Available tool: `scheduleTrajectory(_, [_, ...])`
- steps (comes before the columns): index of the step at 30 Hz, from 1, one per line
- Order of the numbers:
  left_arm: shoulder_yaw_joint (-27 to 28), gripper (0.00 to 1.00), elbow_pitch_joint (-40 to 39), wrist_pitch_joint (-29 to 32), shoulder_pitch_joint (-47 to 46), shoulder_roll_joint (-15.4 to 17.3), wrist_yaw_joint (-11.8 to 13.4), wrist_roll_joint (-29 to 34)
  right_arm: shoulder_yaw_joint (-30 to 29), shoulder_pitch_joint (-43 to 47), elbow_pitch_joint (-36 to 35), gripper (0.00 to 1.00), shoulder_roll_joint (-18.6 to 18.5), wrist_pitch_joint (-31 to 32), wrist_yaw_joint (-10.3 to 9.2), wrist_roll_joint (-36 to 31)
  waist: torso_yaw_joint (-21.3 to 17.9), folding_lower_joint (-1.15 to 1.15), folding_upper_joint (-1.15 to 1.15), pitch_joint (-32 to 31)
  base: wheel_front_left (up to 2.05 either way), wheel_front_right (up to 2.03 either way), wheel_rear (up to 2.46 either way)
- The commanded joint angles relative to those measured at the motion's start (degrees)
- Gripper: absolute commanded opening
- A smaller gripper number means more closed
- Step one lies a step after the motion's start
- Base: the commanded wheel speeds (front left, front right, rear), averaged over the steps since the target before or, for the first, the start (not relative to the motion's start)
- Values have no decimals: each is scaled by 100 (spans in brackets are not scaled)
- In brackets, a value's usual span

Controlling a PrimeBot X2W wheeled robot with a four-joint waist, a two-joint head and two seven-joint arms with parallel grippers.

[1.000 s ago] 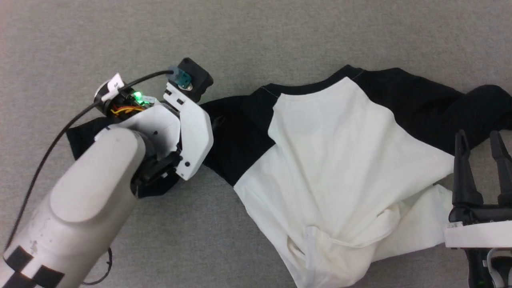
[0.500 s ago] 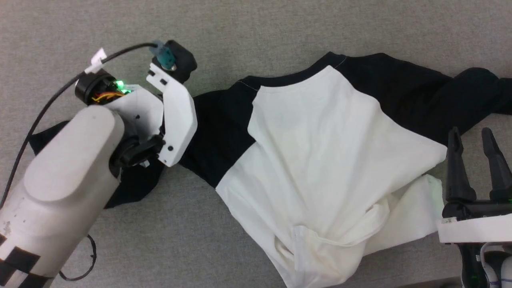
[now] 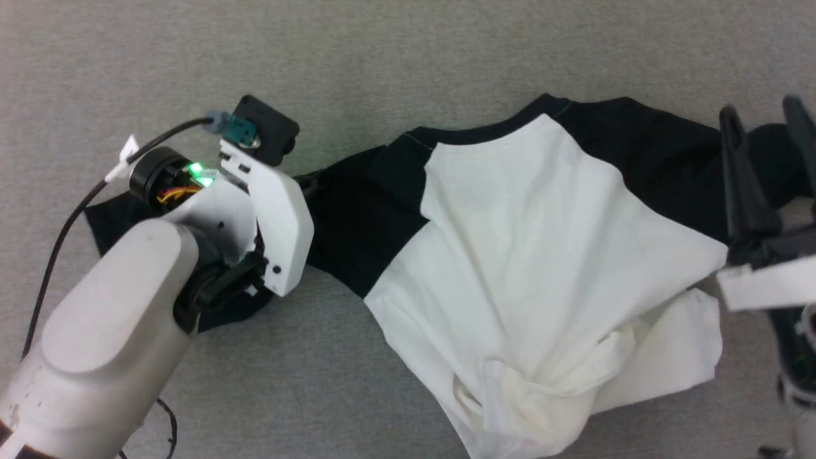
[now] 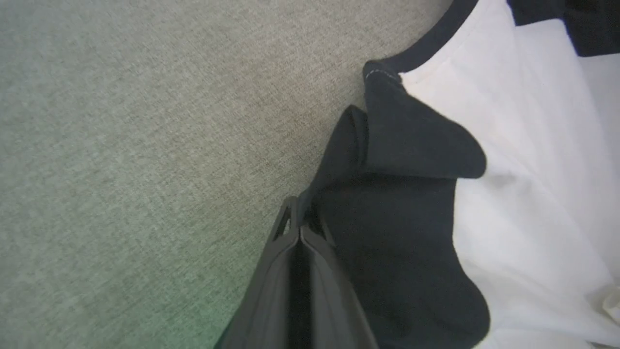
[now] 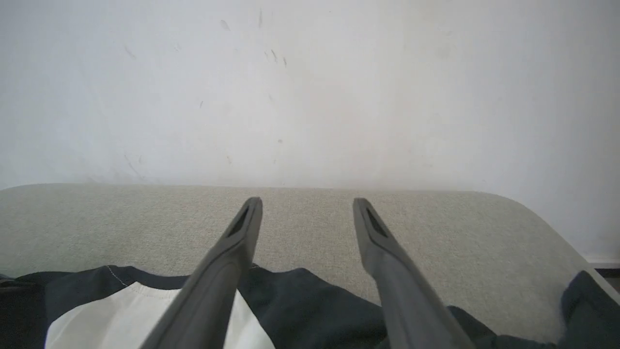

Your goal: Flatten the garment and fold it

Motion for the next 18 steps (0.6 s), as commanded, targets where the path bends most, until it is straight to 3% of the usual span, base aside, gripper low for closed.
scheduleTrajectory(1, [44, 0, -140, -110, 171, 77, 68, -35, 60, -298, -2, 100, -245, 239, -5, 127, 175, 0, 0, -111, 0, 0, 0])
scheduleTrajectory(10, [224, 0, -756, -485, 641, 281, 423, 44, 581, -1440, 509, 100, -1485, 2014, -5, 797, 606, 0, 0, -39, 0, 0, 0])
scheduleTrajectory(18, [260, 0, -982, -643, 639, 187, 540, 68, 986, -1708, 1285, 100, -2453, 3464, -5, 1311, 889, 0, 0, 226, 0, 0, 0])
